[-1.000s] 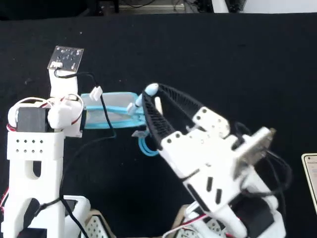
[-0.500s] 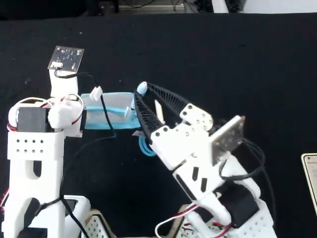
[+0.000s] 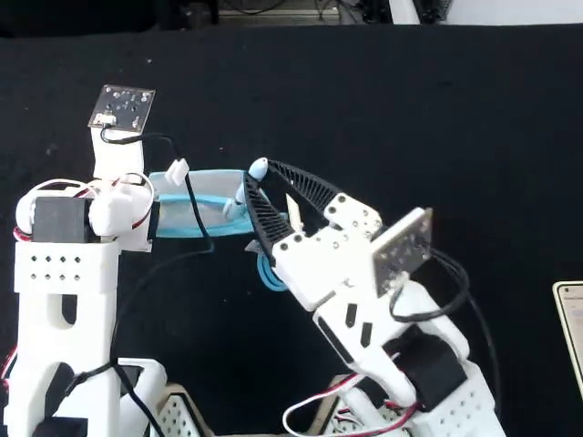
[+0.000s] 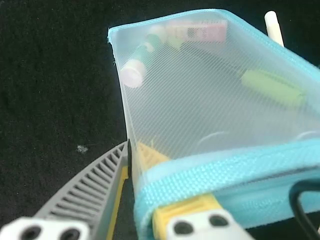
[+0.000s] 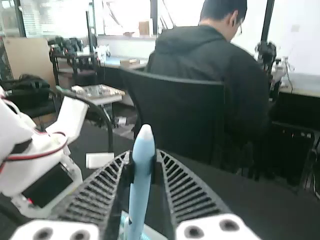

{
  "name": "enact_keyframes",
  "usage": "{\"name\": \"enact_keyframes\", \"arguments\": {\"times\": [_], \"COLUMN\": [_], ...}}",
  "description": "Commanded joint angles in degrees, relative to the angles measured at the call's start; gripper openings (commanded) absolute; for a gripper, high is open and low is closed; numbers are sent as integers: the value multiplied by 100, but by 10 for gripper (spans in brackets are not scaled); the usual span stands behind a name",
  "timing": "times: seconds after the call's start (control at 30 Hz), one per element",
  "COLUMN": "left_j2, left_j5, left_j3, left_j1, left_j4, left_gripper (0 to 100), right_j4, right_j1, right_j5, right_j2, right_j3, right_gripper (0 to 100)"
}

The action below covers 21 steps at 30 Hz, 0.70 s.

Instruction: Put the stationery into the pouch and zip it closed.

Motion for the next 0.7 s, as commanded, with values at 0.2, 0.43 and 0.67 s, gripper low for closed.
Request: {"name": "enact_keyframes", "arguments": {"times": [0.2,0.43,0.67], "left_j2": [79,79,79], "left_j5": [62,62,62], "left_j3": [31,31,40], "left_j1": [22,22,22], "left_j4": [-18,-18,-18], "left_gripper": [30,30,30], "right_j4": [-70,-70,-70], "right_j1": [-44,-325,-1266], "right_j5": [18,26,1354], "right_j2": [-57,-57,-48], "right_j3": [136,629,1174], "right_gripper": [11,11,11]}}
